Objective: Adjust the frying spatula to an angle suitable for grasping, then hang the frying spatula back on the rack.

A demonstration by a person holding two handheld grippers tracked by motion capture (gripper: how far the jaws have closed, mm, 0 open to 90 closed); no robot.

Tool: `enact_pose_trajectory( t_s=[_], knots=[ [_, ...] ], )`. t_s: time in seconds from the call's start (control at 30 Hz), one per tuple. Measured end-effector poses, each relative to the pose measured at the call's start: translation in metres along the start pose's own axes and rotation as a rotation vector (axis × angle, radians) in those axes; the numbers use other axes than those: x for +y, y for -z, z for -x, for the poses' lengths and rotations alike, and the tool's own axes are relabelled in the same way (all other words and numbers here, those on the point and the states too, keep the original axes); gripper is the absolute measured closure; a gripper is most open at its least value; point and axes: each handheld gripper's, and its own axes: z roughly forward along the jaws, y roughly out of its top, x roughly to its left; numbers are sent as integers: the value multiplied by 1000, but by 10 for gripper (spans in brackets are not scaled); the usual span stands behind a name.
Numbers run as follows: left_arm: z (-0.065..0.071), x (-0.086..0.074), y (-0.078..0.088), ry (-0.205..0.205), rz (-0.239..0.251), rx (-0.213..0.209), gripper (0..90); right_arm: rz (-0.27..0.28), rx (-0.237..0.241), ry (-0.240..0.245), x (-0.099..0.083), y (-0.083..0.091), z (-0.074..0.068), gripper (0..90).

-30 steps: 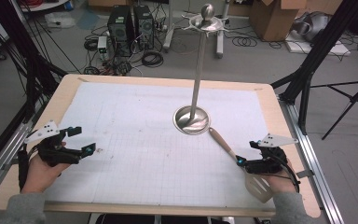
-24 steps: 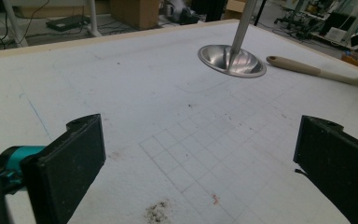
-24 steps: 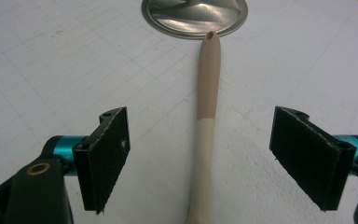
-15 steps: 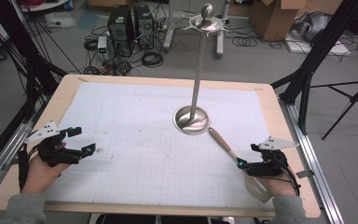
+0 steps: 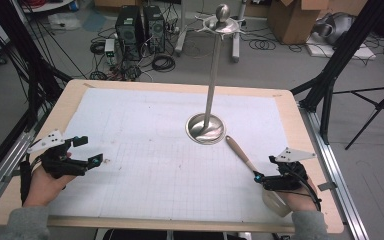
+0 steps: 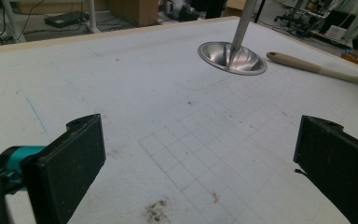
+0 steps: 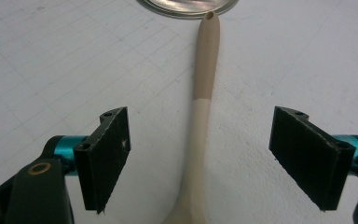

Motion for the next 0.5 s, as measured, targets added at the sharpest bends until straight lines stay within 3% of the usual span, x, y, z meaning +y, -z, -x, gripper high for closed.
enact_pose_trajectory(
  t_s=[0.4,0.5],
  knots=[
    [-2,0,-1,0,-2,-2,26,-13,-27,-36,0,0,4,196],
    [-1,0,-1,0,2,-2,25,9,-45,-41,5,4,3,196]
  ],
)
